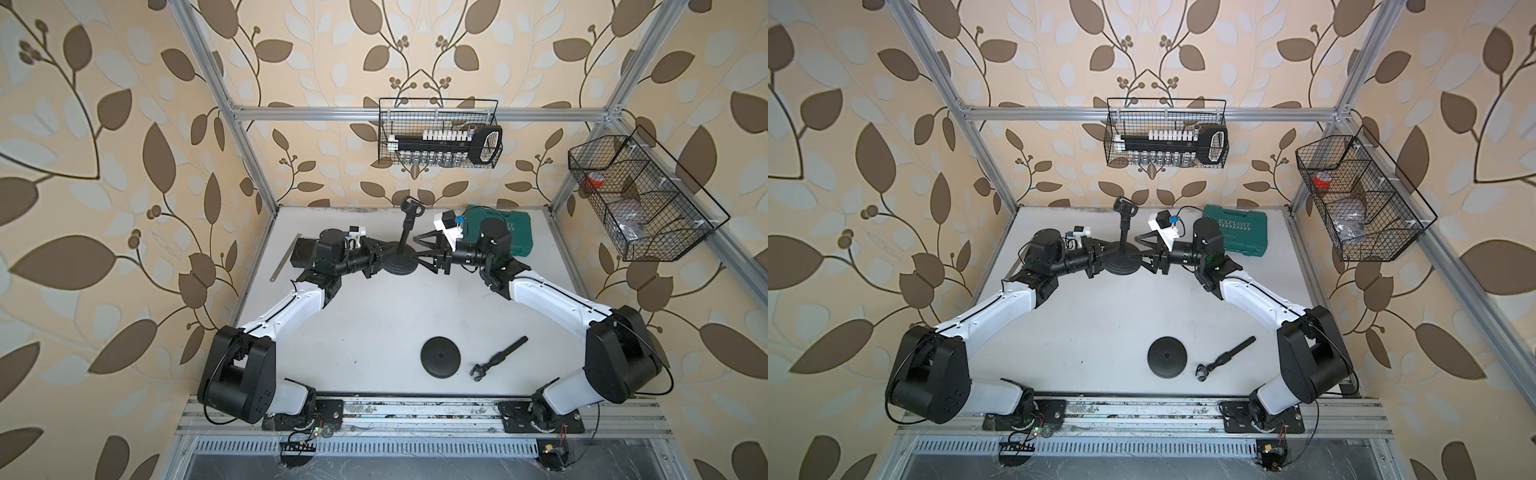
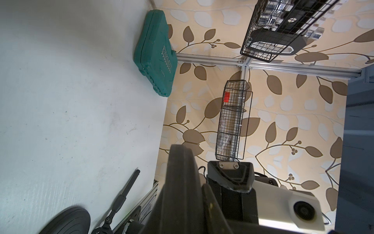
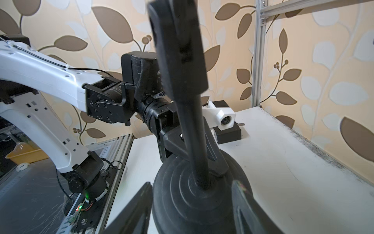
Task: Assemble a microphone stand
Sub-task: Screw the microphone stand pole into the microphone stand base.
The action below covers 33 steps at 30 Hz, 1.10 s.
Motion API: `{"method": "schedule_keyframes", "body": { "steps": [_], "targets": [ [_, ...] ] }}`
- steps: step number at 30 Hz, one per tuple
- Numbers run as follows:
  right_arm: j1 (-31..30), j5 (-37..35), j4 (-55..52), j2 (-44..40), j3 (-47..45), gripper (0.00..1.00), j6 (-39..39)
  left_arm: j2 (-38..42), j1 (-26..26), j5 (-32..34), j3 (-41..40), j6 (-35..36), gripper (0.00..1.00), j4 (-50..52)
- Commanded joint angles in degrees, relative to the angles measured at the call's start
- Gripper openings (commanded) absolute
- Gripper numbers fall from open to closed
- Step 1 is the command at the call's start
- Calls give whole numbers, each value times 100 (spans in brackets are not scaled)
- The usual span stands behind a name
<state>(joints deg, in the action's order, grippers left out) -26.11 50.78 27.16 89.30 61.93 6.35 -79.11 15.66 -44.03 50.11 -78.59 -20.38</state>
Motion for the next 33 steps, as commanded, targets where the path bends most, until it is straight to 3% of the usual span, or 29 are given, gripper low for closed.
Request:
{"method": "schedule_keyframes", "body": {
  "steps": [1, 16, 23, 29, 33],
  "targets": [
    [21, 528, 94, 208, 326, 62, -38, 247, -37, -372, 385, -41, 0, -309],
    [-187, 523, 395, 736, 773, 53, 103, 115, -37, -624, 458, -203, 0, -449],
    [-270, 276, 552, 782, 729, 41, 114, 70, -37, -633, 526, -242, 0, -472],
    [-358, -221, 733, 738, 472, 20, 113, 36, -37, -565, 588, -245, 0, -528],
    [-465, -701, 904, 665, 220, 1, 103, -23, -37, -513, 657, -246, 0, -570]
  ]
}}
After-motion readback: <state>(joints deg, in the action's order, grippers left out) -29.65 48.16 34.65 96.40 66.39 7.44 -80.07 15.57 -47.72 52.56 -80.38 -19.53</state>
